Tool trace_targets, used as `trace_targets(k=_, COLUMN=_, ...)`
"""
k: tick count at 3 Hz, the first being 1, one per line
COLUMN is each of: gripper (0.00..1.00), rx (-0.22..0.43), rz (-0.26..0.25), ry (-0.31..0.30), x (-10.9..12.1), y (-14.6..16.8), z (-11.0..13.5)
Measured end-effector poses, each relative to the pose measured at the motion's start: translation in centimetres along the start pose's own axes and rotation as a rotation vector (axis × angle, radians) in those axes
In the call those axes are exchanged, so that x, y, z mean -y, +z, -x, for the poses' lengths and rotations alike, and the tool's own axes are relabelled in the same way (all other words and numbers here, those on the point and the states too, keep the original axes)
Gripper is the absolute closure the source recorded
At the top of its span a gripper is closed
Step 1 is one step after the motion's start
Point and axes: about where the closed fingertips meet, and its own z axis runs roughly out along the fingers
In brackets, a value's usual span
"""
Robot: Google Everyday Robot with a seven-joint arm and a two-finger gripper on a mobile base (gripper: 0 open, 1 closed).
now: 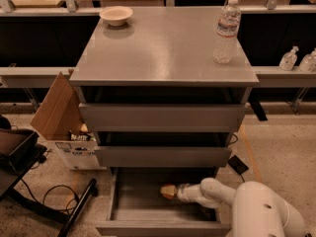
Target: Place orange into bottom drawer
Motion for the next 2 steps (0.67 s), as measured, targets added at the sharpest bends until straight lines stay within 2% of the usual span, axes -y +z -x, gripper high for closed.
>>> trace_targets(k=2, gripper=0.35, rx=-0.007, rz=0.002, ry=0.0, x=-0.15, y=0.37, z=-0.32)
